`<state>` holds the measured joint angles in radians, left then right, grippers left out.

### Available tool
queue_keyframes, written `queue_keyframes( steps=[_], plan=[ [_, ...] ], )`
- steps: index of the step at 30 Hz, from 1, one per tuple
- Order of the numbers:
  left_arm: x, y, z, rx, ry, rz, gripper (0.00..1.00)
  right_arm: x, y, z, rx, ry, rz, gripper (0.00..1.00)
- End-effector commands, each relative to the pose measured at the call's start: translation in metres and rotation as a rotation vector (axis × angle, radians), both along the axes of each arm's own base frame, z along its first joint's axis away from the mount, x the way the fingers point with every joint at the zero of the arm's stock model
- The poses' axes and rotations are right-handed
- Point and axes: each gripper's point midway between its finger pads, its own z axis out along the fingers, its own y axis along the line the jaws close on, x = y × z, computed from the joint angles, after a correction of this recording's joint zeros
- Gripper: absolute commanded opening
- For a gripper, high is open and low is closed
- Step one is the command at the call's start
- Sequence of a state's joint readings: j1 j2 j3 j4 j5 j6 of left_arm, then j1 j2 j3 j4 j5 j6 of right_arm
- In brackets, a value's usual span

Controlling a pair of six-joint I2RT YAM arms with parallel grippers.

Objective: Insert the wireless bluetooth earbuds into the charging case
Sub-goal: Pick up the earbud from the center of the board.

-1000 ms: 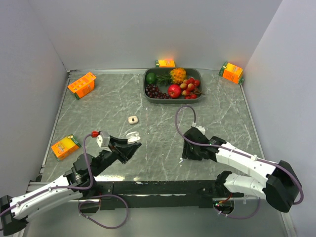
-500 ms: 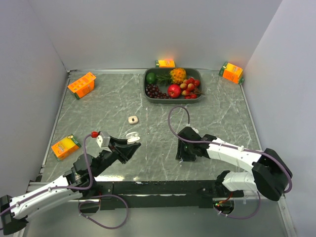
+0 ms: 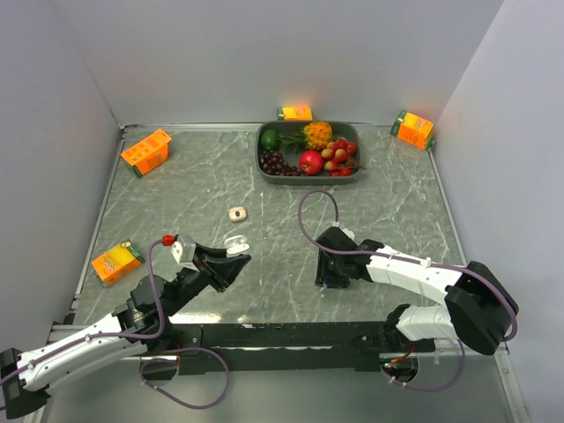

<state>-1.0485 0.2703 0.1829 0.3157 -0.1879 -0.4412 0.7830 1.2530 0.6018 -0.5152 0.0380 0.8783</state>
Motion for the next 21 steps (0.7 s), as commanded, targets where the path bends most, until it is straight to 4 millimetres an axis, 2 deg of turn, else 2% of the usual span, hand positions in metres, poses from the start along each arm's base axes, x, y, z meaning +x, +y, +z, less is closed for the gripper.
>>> queue_keyframes(
  steps=[1,11,15,18,20,21],
  plan=[
    [0.000,0.002,0.005,-0.033,0.007,0.007,0.01,0.008,0.000,-0.004,-0.005,-0.021,-0.033,0.47],
    [0.000,0.001,0.003,-0.028,0.013,0.004,0.01,0.008,-0.002,-0.011,-0.024,-0.010,-0.032,0.36],
    [0.000,0.000,0.003,-0.032,0.017,0.002,0.01,0.007,-0.004,-0.011,-0.031,-0.015,-0.030,0.29],
    [0.000,0.000,0.002,-0.028,0.017,0.000,0.01,0.009,-0.007,-0.007,-0.038,-0.033,-0.031,0.19],
    [0.000,-0.001,0.003,-0.026,0.016,0.000,0.01,0.016,-0.008,0.002,-0.040,-0.078,-0.036,0.09],
    [0.000,-0.001,0.002,-0.025,0.018,0.000,0.01,0.017,-0.010,0.005,-0.048,-0.087,-0.030,0.01]
  ],
)
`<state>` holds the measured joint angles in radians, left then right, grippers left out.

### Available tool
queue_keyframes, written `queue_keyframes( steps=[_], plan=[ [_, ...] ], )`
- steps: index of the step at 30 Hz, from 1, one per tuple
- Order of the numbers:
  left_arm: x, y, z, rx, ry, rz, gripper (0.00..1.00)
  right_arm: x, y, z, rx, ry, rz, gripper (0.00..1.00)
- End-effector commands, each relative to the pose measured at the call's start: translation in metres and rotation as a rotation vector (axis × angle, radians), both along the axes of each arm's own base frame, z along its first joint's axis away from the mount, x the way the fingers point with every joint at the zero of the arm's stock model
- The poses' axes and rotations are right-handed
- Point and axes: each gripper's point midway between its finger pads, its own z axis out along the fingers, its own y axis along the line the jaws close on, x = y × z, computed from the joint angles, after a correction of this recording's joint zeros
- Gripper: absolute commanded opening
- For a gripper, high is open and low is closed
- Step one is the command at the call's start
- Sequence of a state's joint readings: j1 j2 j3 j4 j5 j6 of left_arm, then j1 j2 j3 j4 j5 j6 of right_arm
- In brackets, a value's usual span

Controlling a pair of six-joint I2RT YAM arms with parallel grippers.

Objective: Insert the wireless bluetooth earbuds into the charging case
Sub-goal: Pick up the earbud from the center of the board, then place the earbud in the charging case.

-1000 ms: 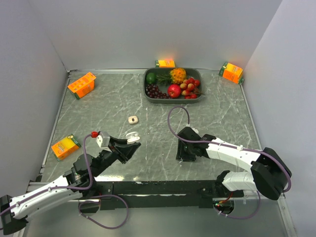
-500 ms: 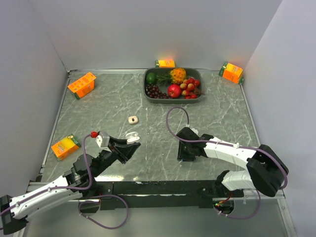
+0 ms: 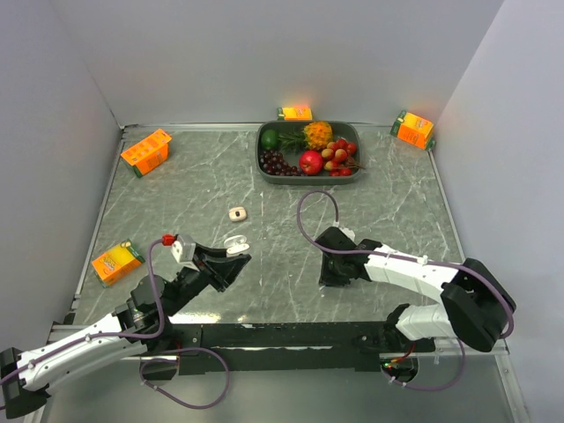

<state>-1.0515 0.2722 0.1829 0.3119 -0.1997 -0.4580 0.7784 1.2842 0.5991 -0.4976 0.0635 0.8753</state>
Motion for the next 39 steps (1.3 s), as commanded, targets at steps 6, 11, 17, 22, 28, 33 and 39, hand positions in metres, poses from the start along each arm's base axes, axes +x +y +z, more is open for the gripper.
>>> queue_keyframes(
  steps=[6,11,17,22,28,33,39],
  plan=[
    [-0.002,-0.002,0.003,-0.017,-0.006,-0.011,0.01,0.037,-0.007,0.070,-0.026,-0.296,0.013,0.00],
    [-0.004,-0.007,0.006,-0.012,-0.031,-0.034,0.01,0.055,-0.004,0.147,-0.015,-0.542,0.045,0.00],
    [-0.007,-0.021,0.013,0.005,-0.082,-0.087,0.01,0.061,0.007,0.230,-0.050,-0.817,0.133,0.00],
    [-0.006,-0.031,0.026,0.011,-0.127,-0.104,0.01,0.059,0.013,0.273,-0.067,-0.958,0.188,0.00],
    [-0.006,-0.038,0.039,0.006,-0.179,-0.122,0.01,0.051,0.010,0.310,-0.007,-1.078,0.221,0.00],
    [-0.010,-0.044,0.044,-0.014,-0.225,-0.149,0.01,0.039,0.016,0.328,0.084,-1.093,0.291,0.00],
    [-0.008,-0.050,0.041,-0.006,-0.249,-0.157,0.01,0.028,0.039,0.337,0.085,-1.097,0.404,0.00]
  ],
)
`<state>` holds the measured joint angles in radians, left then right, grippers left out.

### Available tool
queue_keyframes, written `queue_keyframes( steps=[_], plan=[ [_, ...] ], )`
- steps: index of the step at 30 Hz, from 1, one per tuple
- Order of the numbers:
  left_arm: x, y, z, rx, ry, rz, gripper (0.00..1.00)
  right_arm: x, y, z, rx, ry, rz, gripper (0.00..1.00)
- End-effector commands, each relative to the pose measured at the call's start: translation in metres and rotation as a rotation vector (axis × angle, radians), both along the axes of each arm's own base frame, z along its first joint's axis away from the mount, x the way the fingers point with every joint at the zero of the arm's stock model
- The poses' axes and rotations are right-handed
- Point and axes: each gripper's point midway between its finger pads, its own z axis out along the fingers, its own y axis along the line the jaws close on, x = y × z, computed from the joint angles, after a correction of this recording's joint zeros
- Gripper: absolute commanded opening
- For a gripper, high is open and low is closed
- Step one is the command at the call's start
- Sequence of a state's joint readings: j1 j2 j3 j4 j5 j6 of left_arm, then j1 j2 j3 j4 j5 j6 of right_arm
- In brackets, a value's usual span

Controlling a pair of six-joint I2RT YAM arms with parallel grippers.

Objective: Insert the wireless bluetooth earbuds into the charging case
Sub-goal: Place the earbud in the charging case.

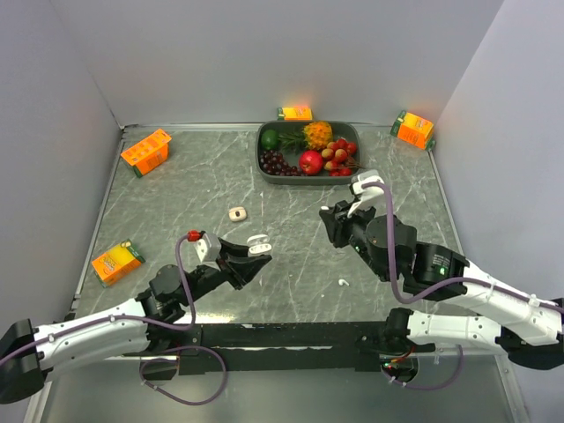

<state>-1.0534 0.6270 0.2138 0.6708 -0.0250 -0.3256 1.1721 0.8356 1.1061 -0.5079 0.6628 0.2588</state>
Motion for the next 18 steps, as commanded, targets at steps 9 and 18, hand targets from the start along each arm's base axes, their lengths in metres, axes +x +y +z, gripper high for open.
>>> queue_keyframes(
  steps=[9,18],
  plan=[
    [0.002,-0.013,0.032,-0.037,-0.074,-0.024,0.01,-0.022,0.050,0.007,-0.145,-0.043,0.083,0.00],
    [-0.002,-0.006,0.028,-0.047,-0.150,-0.011,0.01,-0.037,0.077,-0.013,-0.125,0.000,0.134,0.00]
  ],
)
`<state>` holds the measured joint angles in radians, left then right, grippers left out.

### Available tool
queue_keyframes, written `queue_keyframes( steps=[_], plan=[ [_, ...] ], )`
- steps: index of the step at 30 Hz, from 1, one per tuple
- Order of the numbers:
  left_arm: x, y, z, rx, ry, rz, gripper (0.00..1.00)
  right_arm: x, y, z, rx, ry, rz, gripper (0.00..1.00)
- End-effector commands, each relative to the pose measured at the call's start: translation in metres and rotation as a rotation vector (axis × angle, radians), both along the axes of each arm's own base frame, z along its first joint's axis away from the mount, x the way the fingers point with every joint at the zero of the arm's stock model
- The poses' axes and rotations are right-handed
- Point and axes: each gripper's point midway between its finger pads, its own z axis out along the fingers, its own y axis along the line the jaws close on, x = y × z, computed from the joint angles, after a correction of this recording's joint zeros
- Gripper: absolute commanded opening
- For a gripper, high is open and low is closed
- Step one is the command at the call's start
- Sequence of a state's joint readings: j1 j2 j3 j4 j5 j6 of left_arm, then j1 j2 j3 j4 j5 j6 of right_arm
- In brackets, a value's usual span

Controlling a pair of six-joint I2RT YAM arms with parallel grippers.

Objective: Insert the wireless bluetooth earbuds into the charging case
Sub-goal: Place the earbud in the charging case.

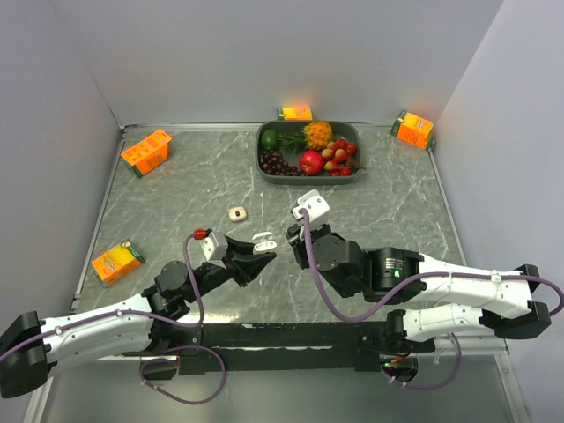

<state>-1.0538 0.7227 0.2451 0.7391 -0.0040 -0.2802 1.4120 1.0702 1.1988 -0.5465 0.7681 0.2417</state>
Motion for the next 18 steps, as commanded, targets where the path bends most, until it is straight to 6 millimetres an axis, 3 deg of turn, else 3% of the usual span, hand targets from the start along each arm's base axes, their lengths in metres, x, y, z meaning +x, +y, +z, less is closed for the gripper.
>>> queue_keyframes(
  steps=[1,12,18],
  plan=[
    [-0.007,0.007,0.022,-0.058,-0.135,0.000,0.01,-0.005,0.006,0.013,0.078,0.001,-0.008,0.00],
    [-0.006,0.007,0.022,-0.032,-0.175,0.018,0.01,-0.013,0.023,0.018,0.134,-0.057,-0.017,0.00],
    [-0.006,0.004,0.023,-0.046,-0.146,0.007,0.01,-0.010,0.022,0.015,0.118,-0.130,-0.104,0.00]
  ],
)
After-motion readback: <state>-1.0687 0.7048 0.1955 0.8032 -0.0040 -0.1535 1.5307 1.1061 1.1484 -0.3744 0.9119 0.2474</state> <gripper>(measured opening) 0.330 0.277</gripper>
